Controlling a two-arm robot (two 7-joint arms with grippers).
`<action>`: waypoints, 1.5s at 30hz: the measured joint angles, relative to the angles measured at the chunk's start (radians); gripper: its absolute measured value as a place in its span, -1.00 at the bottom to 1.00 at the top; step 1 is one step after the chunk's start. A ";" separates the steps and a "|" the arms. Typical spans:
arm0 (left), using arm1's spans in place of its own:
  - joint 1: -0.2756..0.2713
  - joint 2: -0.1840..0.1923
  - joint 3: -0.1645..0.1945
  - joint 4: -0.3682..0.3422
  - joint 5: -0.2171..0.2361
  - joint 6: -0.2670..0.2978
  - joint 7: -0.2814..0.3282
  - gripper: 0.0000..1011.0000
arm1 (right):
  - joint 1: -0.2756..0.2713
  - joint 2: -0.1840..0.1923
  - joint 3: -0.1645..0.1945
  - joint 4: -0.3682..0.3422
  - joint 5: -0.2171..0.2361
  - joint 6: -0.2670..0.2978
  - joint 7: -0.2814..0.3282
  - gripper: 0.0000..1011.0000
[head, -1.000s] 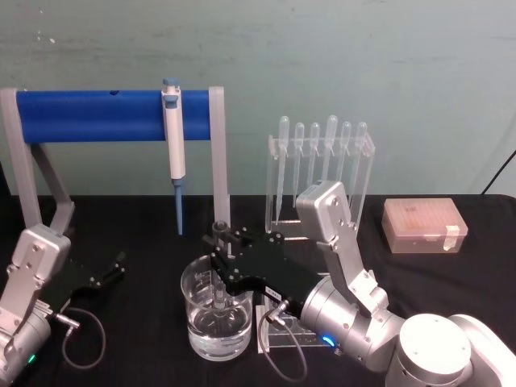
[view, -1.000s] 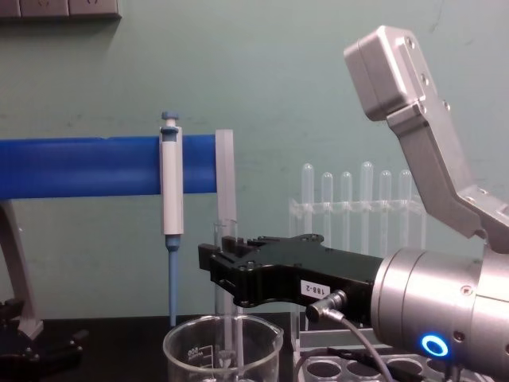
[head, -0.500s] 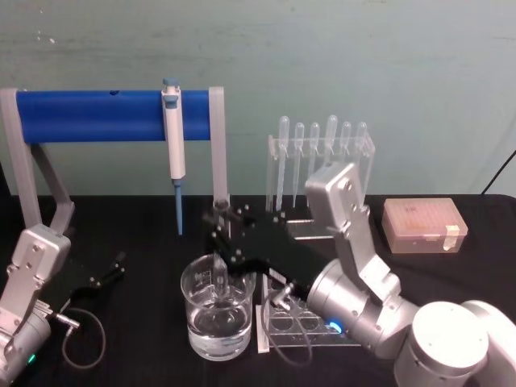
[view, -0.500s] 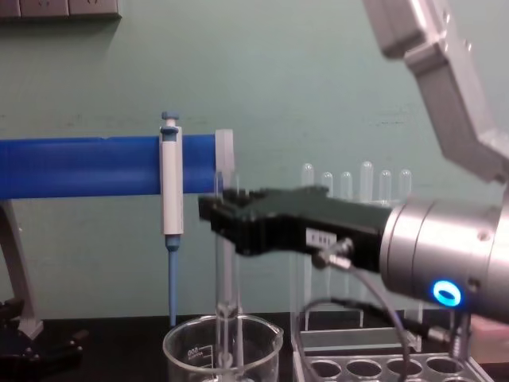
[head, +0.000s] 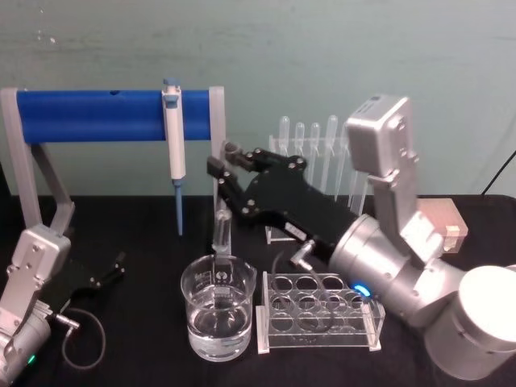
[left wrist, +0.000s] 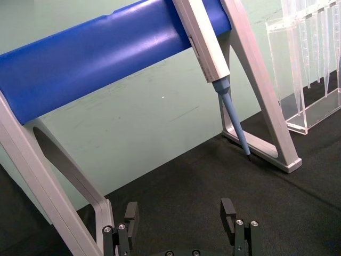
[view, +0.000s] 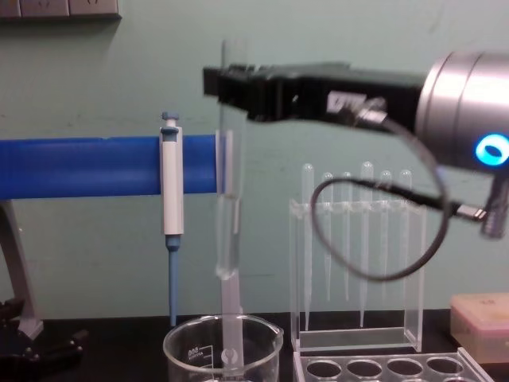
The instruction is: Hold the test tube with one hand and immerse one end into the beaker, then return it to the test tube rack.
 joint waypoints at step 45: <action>0.000 0.000 0.000 0.000 0.000 0.000 0.000 0.98 | -0.290 0.061 0.171 -0.033 -0.071 -0.113 -0.095 -0.56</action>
